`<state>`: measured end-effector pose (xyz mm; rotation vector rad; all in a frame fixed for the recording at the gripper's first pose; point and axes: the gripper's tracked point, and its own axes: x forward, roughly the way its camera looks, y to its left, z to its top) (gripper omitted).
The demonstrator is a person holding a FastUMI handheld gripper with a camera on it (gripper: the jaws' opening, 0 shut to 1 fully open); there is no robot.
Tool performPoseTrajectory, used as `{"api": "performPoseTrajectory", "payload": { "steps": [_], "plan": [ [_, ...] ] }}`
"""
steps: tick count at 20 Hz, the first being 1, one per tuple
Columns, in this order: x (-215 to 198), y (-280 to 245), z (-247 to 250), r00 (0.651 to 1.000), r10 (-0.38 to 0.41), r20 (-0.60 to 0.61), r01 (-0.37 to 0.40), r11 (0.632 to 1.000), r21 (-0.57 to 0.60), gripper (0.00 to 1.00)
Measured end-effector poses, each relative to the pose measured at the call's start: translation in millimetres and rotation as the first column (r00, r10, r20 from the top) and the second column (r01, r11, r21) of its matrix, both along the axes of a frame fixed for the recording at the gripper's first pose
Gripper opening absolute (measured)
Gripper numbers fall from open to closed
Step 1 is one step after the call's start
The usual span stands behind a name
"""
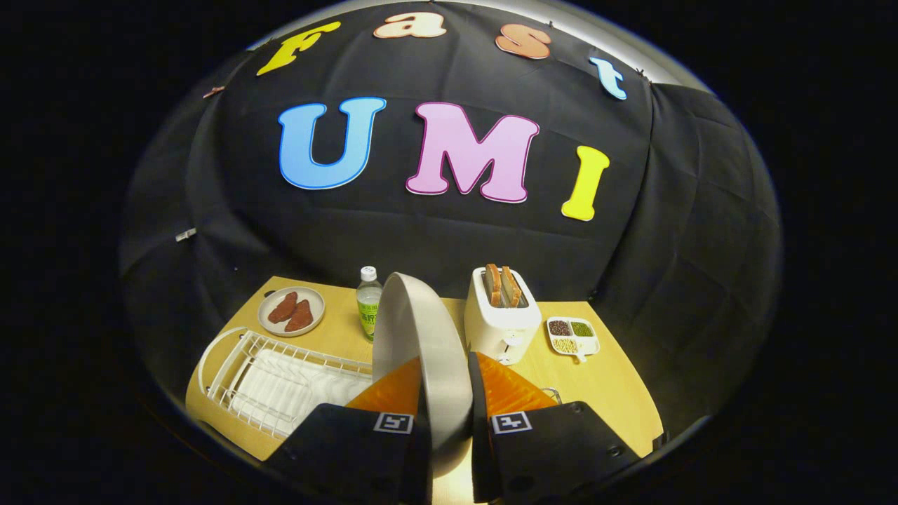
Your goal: Take the plate from the dish rack, then take the spoon from the basket and place it into the plate.
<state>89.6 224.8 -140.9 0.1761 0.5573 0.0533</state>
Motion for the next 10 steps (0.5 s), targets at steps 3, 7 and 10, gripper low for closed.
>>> {"api": "performPoseTrajectory", "payload": {
  "steps": [3,7,10],
  "plan": [
    [-38,-33,-14,0.998,0.02,-0.057,-0.017,0.998,0.052,0.26],
    [-98,-57,-50,0.983,0.053,-0.176,-0.016,0.979,0.202,0.26],
    [-146,-67,-97,0.958,0.081,-0.276,0.0,0.959,0.282,0.26]
  ]
}}
